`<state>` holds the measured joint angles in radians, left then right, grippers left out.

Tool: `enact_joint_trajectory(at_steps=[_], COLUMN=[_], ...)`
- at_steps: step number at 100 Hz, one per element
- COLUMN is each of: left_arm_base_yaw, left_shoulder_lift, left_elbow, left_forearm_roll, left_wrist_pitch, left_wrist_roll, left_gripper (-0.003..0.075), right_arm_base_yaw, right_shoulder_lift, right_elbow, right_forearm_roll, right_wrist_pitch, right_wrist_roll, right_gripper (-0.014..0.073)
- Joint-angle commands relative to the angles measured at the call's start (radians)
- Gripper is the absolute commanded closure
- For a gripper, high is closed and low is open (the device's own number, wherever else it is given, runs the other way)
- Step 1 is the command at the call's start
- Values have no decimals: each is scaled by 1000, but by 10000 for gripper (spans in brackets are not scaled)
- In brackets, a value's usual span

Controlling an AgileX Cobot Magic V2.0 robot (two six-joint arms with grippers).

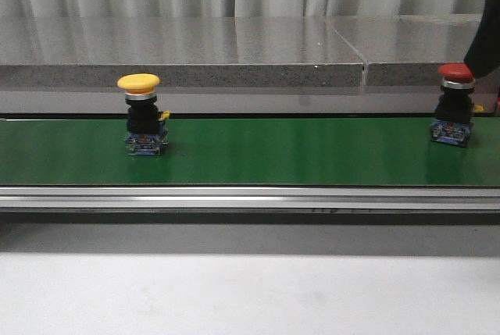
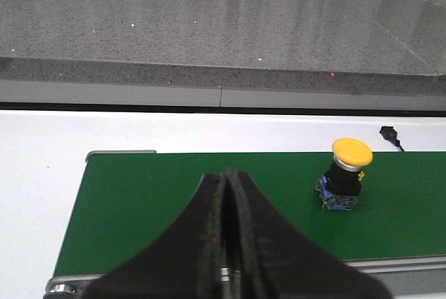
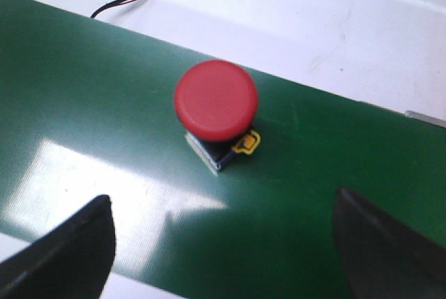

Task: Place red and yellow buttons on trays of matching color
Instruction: 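Lower the right gripper onto the red button at the belt end, grasp, then carry the red button into the red tray and open the right gripper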

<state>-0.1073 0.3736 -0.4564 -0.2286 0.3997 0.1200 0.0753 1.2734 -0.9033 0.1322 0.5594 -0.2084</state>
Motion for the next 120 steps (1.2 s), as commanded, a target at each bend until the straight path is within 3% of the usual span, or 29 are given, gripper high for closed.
enact_joint_trajectory(at_steps=[1, 21, 28, 35, 50, 57, 80, 98, 120], left_arm_base_yaw=[-7, -7, -7, -7, -7, -7, -7, -7, -7], left_shoulder_lift=[5, 5, 5, 5, 5, 5, 5, 5, 5], left_elbow=[-28, -28, -28, -28, -28, -28, -28, -28, -28], left_forearm_roll=[-7, -7, -7, -7, -7, -7, -7, -7, -7], left_wrist_pitch=[-73, -73, -73, -73, -73, -73, -73, -73, -73], left_wrist_roll=[3, 3, 3, 3, 3, 3, 3, 3, 3], left_gripper=[739, 739, 739, 739, 739, 739, 739, 739, 739], right_arm_base_yaw=[1, 1, 1, 1, -1, -9, -114, -292, -521], right_shoulder_lift=[46, 173, 207, 227, 230, 230, 230, 230, 263], right_elbow=[-76, -157, -175, -185, -204, -239, -438, -586, -638], right_forearm_roll=[3, 3, 3, 3, 1, -11, -26, -27, -13], right_wrist_pitch=[-56, -52, -43, -22, 45, 93, 251, 318, 305], right_wrist_roll=[-11, -11, -11, -11, -11, -11, -11, -11, -11], right_gripper=[-31, -29, 7, 106, 416, 491, 503, 503, 503])
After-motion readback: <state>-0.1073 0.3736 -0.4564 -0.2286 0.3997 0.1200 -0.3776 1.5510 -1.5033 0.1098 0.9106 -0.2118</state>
